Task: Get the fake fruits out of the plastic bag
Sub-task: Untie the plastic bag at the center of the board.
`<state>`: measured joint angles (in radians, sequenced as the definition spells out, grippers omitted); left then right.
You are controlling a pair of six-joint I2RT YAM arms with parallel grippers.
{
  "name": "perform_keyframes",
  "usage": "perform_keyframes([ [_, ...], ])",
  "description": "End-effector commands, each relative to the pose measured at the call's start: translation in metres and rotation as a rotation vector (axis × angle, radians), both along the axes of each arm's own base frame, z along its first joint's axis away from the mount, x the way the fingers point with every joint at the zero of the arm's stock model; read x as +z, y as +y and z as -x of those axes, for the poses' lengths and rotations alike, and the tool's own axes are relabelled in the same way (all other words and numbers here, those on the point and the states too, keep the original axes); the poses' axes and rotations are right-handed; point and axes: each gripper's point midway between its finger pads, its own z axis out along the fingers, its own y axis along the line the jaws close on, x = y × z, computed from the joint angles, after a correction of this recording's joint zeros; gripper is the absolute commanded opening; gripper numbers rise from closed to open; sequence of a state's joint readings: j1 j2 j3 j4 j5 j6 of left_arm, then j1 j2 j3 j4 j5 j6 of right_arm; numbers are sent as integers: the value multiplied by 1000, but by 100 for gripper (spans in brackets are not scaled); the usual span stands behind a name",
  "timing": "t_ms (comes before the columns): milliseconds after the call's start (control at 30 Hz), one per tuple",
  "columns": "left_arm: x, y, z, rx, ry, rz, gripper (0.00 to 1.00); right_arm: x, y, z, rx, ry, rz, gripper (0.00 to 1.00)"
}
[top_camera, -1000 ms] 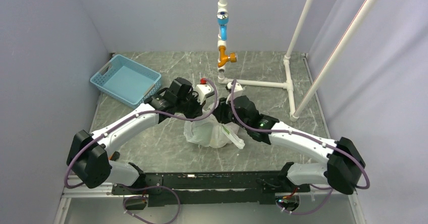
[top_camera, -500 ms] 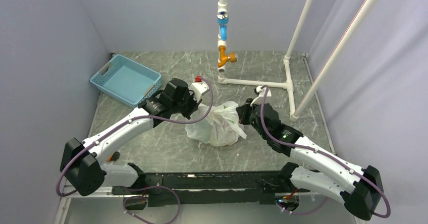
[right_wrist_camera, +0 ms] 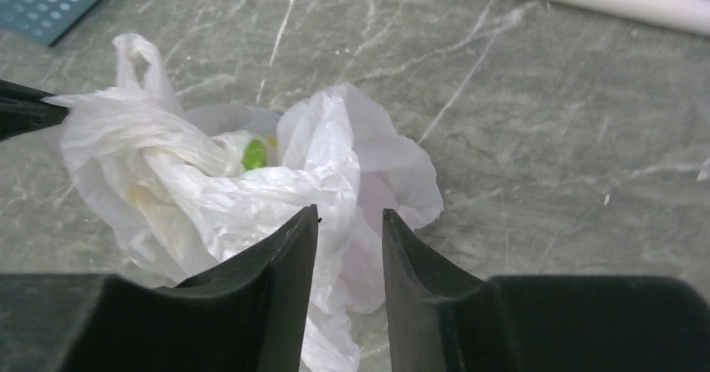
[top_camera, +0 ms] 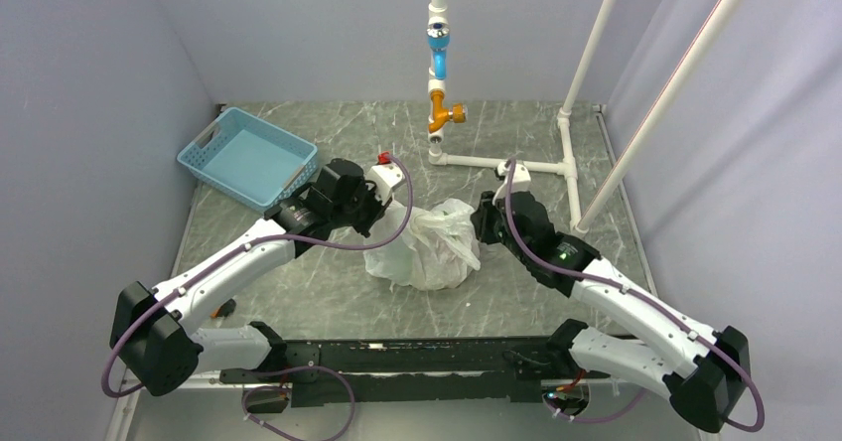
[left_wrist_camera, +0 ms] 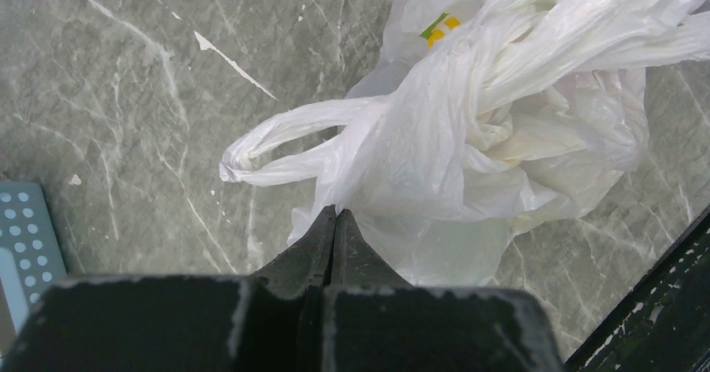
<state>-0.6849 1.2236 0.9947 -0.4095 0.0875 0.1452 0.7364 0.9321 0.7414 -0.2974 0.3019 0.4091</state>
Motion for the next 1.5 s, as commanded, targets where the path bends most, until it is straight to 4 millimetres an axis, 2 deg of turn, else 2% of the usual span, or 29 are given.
perform_keyframes([
  [0,14,0,-1,-7,-46,22,0,35,5,-5,74,-41,73,44],
  [67,13,0,0,-13,-42,24,0,44,14,-6,121,-67,84,57],
  [200,11,-2,1,-21,-28,20,0,61,38,-8,212,-131,129,70],
  [333,15,-6,1,-39,-32,33,0,63,70,-2,347,-165,152,73],
  [467,14,-7,1,-45,-22,30,0,49,91,4,462,-169,154,72],
  [600,13,-7,3,-46,-20,35,0,24,101,7,506,-142,146,62],
  [667,14,-7,3,-46,-23,36,0,6,98,0,462,-120,177,59],
  [767,14,-7,3,-43,-23,40,0,-11,85,-15,331,-101,241,60],
  [833,15,-8,4,-47,-21,45,0,-19,80,-18,289,-97,277,59],
  [900,14,-8,5,-47,-17,50,0,-20,78,-15,264,-112,283,51],
  [933,15,-9,5,-48,-19,54,0,-18,78,-12,266,-124,268,43],
  [967,16,-9,5,-49,-18,58,0,-16,78,-9,271,-134,243,34],
  [1033,18,-13,9,-69,-11,80,0,-9,82,0,306,-159,171,10],
  [1100,24,-19,15,-105,-3,124,2,1,89,10,361,-194,95,5],
  [1167,33,-24,21,-144,3,178,25,6,99,20,441,-212,51,4],
  [1233,43,-27,26,-169,-7,228,61,9,108,27,503,-221,25,4],
  [1300,49,-27,27,-171,-19,260,82,8,115,32,555,-221,18,4],
  [1367,54,-25,25,-158,-34,283,94,6,122,36,603,-217,21,4],
  [1467,53,-25,19,-126,-30,305,99,5,129,38,640,-203,18,4],
])
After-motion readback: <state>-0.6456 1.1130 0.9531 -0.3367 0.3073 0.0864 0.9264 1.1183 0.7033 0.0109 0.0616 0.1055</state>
